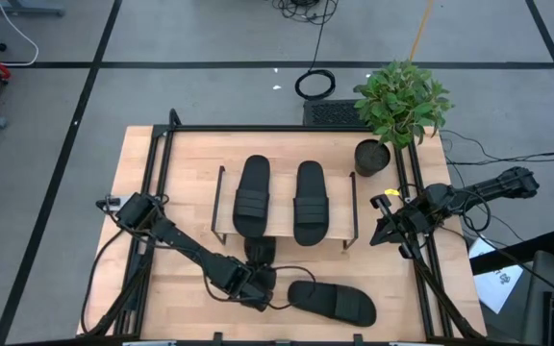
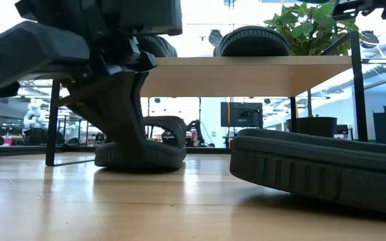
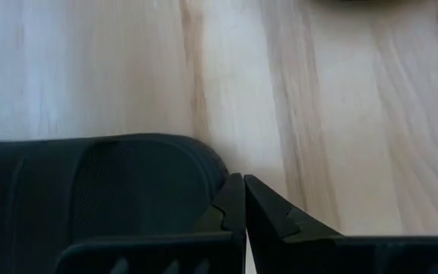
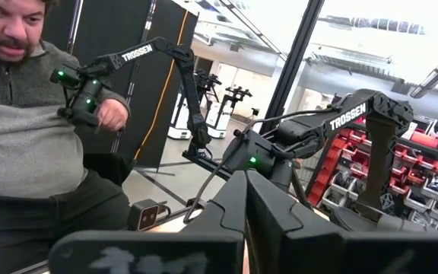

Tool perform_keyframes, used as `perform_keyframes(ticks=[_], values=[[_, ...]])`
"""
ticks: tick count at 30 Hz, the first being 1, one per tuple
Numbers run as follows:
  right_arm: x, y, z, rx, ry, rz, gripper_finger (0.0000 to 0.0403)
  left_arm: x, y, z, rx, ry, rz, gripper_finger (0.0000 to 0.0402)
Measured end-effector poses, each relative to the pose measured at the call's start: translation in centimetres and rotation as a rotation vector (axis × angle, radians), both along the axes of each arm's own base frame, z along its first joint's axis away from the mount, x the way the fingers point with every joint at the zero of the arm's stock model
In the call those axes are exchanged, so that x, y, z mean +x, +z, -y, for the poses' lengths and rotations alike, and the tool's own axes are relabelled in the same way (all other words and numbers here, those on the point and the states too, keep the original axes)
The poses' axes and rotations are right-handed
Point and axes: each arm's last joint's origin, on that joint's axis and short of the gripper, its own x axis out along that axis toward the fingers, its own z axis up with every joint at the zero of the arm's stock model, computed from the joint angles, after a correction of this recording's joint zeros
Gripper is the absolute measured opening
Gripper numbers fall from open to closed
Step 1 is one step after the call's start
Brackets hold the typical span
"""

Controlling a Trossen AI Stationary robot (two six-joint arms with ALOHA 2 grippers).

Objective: Pick and place slides into the shelf
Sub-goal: Put the left black slipper under the shelf, then adjust the black slipper

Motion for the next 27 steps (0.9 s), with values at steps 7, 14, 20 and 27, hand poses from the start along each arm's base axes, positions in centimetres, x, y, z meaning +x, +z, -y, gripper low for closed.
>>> perform_keyframes(ticks=[7, 14, 20, 27], values=[[0.0, 0.0, 0.0, 0.000, 0.000, -0.002, 0.0000, -1.2, 2.3, 2.3, -0.116, -0.258, -0.042, 0.0000], [0.2, -0.2, -0.1, -0.007, 0.002, -0.024, 0.0000, -6.6, 13.7, 4.5, 0.008, -0.657, 0.276, 0.0000], [0.3, -0.3, -0.1, -0.010, 0.002, -0.027, 0.0000, -10.4, 18.0, 1.0, 0.192, -0.637, 0.538, 0.0000], [0.3, -0.1, -0.1, -0.003, 0.006, -0.010, 0.0000, -15.4, 13.5, -3.8, 0.200, -0.518, 0.840, 0.0000]])
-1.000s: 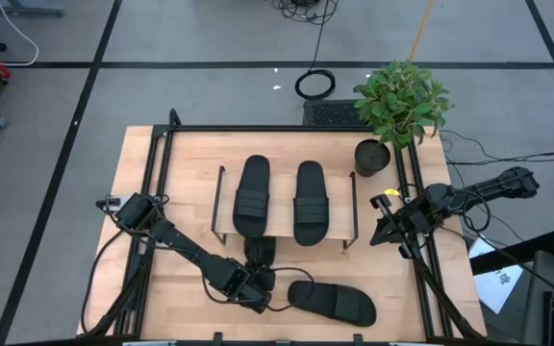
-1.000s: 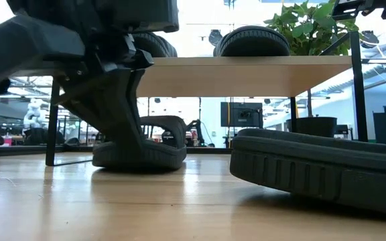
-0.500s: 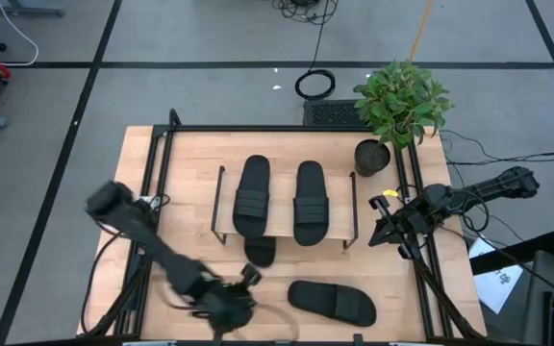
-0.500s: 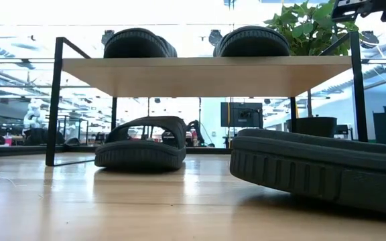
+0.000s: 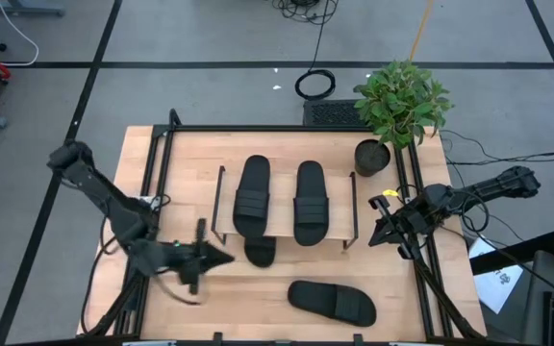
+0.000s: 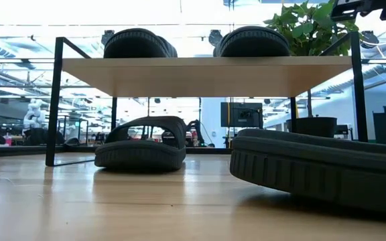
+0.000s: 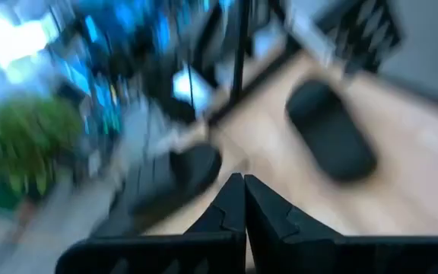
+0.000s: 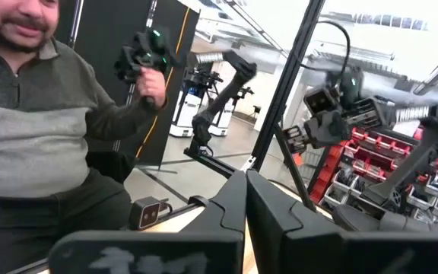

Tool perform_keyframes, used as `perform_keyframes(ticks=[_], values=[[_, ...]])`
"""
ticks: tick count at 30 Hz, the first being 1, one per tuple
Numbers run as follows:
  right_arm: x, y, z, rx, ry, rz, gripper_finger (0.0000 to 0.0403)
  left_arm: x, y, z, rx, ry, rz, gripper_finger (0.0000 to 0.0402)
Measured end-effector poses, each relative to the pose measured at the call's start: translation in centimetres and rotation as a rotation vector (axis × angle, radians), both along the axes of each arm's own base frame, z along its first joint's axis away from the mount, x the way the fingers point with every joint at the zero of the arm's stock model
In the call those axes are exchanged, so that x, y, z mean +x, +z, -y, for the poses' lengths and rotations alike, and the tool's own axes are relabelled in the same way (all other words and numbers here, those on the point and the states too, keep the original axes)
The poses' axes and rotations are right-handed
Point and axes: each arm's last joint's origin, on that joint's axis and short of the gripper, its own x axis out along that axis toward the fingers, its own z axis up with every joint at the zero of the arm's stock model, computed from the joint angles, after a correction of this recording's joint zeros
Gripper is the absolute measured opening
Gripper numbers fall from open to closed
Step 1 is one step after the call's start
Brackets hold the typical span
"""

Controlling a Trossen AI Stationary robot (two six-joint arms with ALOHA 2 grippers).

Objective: Pick and place slides into the shelf
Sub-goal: Adjust the black slipper

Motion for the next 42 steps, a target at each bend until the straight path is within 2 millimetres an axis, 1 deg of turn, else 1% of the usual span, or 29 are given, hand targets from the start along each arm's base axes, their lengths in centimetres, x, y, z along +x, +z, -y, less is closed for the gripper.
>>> perform_keyframes(ticks=[3, 6, 9, 13, 16, 19, 21, 24, 26, 28, 30, 34, 37, 42], values=[[0.0, 0.0, 0.0, 0.001, 0.001, 0.003, 0.0000, -2.3, -1.7, -1.3, -0.007, -0.062, 0.191, 0.0000], [0.0, 0.0, 0.0, -0.005, -0.004, 0.009, 0.0000, -3.9, -3.2, -3.8, -0.003, 0.019, 0.288, 0.0000], [0.0, 0.0, 0.0, -0.024, -0.008, 0.020, 0.0000, -5.1, -3.7, -6.6, -0.031, 0.101, 0.356, 0.0000], [0.1, 0.0, 0.0, -0.053, -0.014, 0.037, 0.0000, -6.6, -3.6, -9.7, -0.056, 0.178, 0.420, 0.0000], [0.1, 0.0, 0.0, -0.075, -0.019, 0.051, 0.0000, -7.9, -3.7, -11.7, -0.082, 0.196, 0.436, 0.0000], [0.1, 0.0, 0.0, -0.110, -0.027, 0.077, 0.0000, -9.0, -3.7, -13.1, -0.178, 0.163, 0.428, 0.0000], [0.1, 0.0, 0.0, -0.114, -0.028, 0.079, 0.0000, -9.6, -4.0, -13.5, -0.292, 0.099, 0.406, 0.0000], [0.1, 0.0, 0.0, -0.104, -0.026, 0.072, 0.0000, -10.0, -4.6, -13.4, -0.440, -0.066, 0.320, 0.0000], [0.1, -0.1, 0.0, -0.094, -0.024, 0.064, 0.0000, -9.9, -5.1, -13.2, -0.482, -0.131, 0.278, 0.0000], [0.1, -0.1, 0.0, -0.093, -0.023, 0.057, 0.0000, -9.7, -5.9, -13.1, -0.479, -0.131, 0.247, 0.0000], [0.1, -0.1, 0.0, -0.107, -0.026, 0.066, 0.0000, -9.5, -6.8, -13.1, -0.458, -0.095, 0.233, 0.0000], [0.1, -0.1, 0.0, -0.127, -0.030, 0.079, 0.0000, -9.2, -8.2, -13.1, -0.393, -0.070, 0.242, 0.0000], [0.1, -0.1, 0.0, -0.129, -0.035, 0.080, 0.0000, -9.2, -8.6, -13.1, -0.376, -0.069, 0.249, 0.0002], [0.2, -0.1, 0.2, -0.118, -0.116, 0.075, 0.0000, -9.2, -8.6, -13.1, -0.385, -0.058, 0.250, 0.0001]])
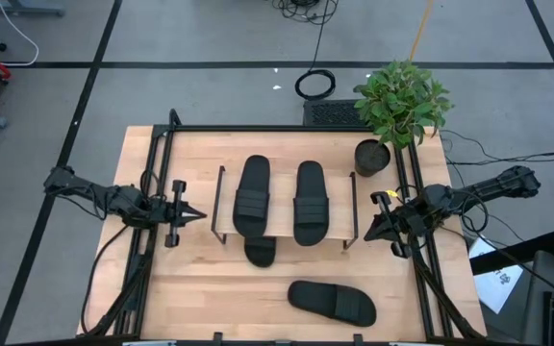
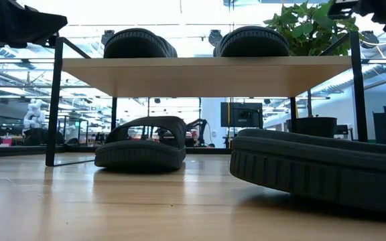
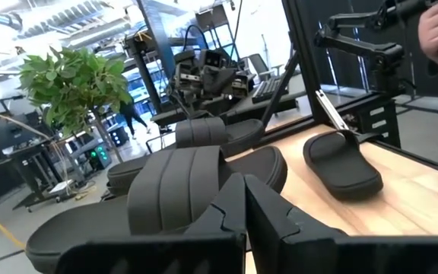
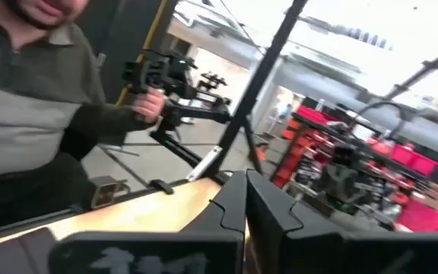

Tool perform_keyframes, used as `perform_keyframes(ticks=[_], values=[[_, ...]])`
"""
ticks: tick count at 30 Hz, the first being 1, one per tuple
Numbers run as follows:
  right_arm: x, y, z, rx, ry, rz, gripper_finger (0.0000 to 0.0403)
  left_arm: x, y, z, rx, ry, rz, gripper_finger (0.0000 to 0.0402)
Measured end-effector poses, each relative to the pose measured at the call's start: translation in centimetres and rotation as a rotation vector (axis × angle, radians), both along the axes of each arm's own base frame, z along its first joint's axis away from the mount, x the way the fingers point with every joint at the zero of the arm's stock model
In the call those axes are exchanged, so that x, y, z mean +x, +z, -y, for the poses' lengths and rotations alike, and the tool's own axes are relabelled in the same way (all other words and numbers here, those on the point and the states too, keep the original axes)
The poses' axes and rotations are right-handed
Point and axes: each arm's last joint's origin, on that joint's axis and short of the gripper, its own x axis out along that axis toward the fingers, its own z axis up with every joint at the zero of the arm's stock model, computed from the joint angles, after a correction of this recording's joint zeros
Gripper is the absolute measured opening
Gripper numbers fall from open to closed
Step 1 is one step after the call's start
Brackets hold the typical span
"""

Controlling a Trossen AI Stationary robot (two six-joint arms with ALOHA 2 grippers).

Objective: Pick and place slides into the shelf
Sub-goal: Adjust the black slipper

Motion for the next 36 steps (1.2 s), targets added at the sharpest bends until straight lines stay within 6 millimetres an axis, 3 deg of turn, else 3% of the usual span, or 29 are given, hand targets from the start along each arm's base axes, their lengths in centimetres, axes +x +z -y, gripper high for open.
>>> perform_keyframes(ticks=[8, 12, 20, 25, 30, 36], values=[[0.3, 1.0, -0.1, 0.022, -0.058, 0.045, 0.0026, 0.0, 0.0, 0.0, -0.007, 0.000, 0.002, 0.0012], [0.5, 2.6, -0.7, 0.039, -0.062, 0.053, 0.0077, 0.0, 0.0, 0.0, -0.013, 0.000, 0.001, 0.0007], [1.5, 6.5, -2.9, -0.014, -0.166, -0.098, 0.0194, 0.0, 0.0, 0.0, -0.036, -0.002, -0.006, 0.0011], [1.9, 8.8, -5.4, -0.065, -0.207, -0.194, 0.0230, 0.0, -0.1, 0.0, -0.036, -0.001, -0.013, 0.0016], [2.0, 10.6, -9.3, -0.120, -0.292, -0.208, 0.0235, 0.0, -0.4, 0.0, -0.025, -0.001, -0.044, 0.0007], [1.6, 9.2, -14.5, -0.272, -0.555, -0.225, 0.0235, 0.0, -0.5, 0.0, -0.042, -0.001, -0.053, 0.0006]])
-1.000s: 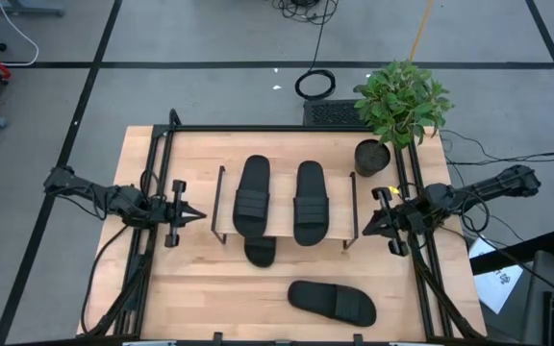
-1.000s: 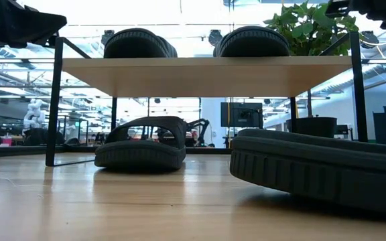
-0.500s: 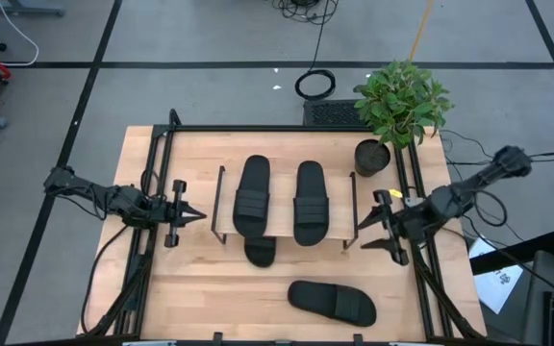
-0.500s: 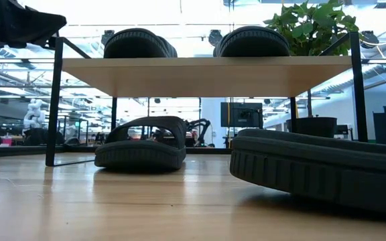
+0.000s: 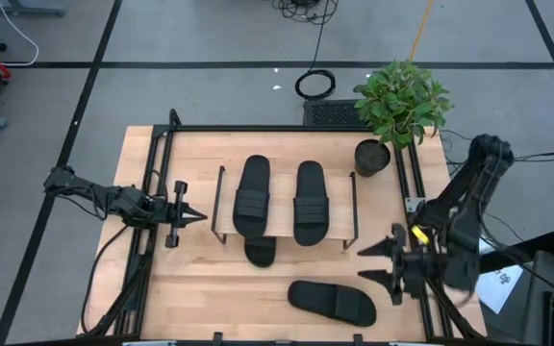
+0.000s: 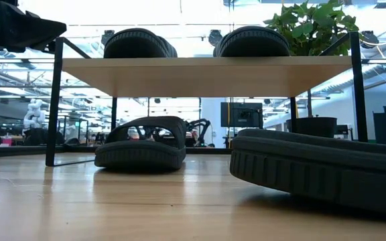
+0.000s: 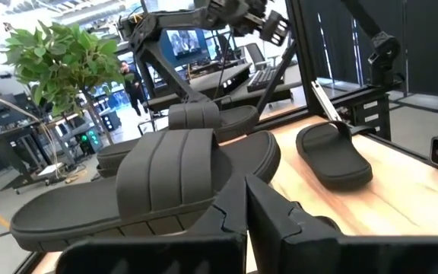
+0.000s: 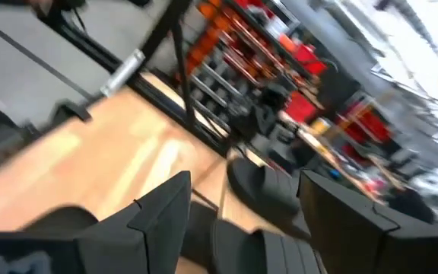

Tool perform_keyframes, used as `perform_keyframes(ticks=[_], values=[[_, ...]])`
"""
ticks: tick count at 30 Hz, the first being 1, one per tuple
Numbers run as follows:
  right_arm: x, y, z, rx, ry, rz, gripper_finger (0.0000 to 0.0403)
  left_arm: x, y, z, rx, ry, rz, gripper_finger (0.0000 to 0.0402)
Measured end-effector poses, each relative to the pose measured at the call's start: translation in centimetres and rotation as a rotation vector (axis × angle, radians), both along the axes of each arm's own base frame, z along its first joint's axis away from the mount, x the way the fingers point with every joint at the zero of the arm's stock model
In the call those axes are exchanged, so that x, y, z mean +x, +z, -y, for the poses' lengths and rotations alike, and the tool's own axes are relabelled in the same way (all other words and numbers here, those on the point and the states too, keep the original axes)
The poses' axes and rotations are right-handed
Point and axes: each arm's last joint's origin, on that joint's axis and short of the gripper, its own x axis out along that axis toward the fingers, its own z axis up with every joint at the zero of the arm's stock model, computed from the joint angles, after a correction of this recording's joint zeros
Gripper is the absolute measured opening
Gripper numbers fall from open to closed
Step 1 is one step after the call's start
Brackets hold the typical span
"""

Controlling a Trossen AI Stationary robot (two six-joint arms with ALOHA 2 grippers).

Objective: Pick and place slides into the shelf
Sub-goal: Adjust the black slipper

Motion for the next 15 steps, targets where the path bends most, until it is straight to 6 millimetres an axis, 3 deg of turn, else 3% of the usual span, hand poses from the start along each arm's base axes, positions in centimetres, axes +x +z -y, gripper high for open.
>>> perform_keyframes(ticks=[7, 15], values=[[0.3, -3.6, -3.2, 0.022, -0.131, -0.011, 0.0236, 0.0, 0.1, 0.0, -0.004, 0.000, 0.009, 0.0016], [-0.2, -7.6, -6.0, 0.035, -0.148, -0.029, 0.0236, 0.0, 0.2, 0.0, -0.028, -0.001, 0.019, 0.0002]])
